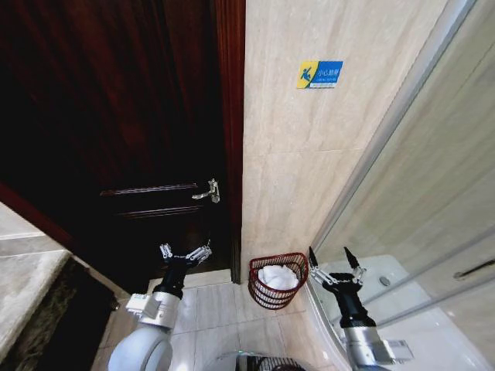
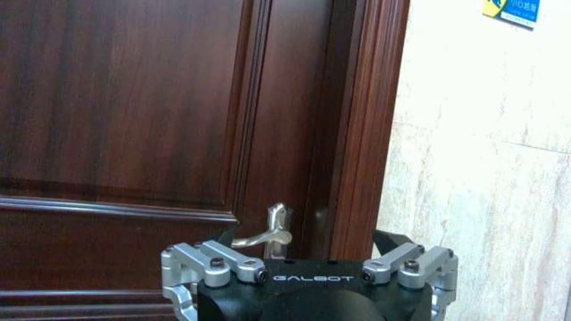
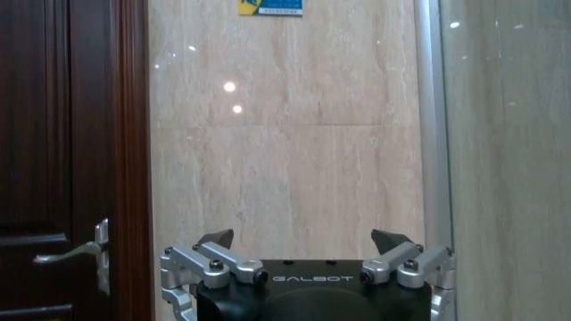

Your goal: Discard the used towel into the hamper.

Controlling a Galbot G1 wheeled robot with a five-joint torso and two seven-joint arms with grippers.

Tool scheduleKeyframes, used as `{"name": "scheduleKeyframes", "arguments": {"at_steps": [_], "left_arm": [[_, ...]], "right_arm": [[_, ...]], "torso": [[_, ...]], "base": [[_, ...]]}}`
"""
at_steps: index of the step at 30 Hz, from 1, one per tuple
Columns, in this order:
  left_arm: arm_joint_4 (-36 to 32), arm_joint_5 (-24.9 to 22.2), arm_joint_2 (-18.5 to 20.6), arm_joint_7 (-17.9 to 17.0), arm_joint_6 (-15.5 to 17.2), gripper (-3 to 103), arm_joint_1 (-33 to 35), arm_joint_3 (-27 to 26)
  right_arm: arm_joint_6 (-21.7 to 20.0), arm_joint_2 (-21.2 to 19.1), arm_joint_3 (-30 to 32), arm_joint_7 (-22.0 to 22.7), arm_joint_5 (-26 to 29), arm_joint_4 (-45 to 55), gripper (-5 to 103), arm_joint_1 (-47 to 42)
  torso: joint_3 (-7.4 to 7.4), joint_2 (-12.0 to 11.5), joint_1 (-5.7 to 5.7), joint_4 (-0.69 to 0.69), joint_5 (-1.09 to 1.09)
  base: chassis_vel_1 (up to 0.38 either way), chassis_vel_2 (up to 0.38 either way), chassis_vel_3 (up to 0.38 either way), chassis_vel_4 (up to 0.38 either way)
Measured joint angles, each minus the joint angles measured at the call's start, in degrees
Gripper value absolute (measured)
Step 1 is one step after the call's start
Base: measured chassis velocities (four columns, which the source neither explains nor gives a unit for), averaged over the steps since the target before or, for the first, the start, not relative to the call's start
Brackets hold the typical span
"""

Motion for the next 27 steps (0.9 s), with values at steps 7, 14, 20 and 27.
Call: {"name": "scheduleKeyframes", "arguments": {"at_steps": [7, 14, 20, 27], "left_arm": [[0.0, 0.0, 0.0, 0.0, 0.0, 100, 0.0, 0.0], [0.0, 0.0, 0.0, 0.0, 0.0, 100, 0.0, 0.0], [0.0, 0.0, 0.0, 0.0, 0.0, 100, 0.0, 0.0], [0.0, 0.0, 0.0, 0.0, 0.0, 100, 0.0, 0.0]], "right_arm": [[-1.0, 0.8, -0.5, -0.1, -0.4, -0.9, 100, 1.8], [-1.2, 0.8, -0.7, 0.3, 0.1, -0.6, 100, 2.1], [-1.1, 0.1, -0.6, 0.4, 2.4, -0.1, 100, 2.9], [-1.1, -0.4, -0.8, 0.4, 2.3, 0.0, 100, 4.3]], "torso": [[0.00, 0.0, 0.00, 0.00, 0.00], [-0.38, -0.7, -0.33, 0.00, 0.00], [-1.56, -3.0, -1.37, 0.00, 0.00], [-2.83, -5.3, -2.45, 0.00, 0.00]], "base": [[0.000, 0.000, 0.000, 0.000], [0.000, 0.000, 0.000, 0.000], [0.000, 0.000, 0.000, 0.000], [0.000, 0.000, 0.000, 0.000]]}}
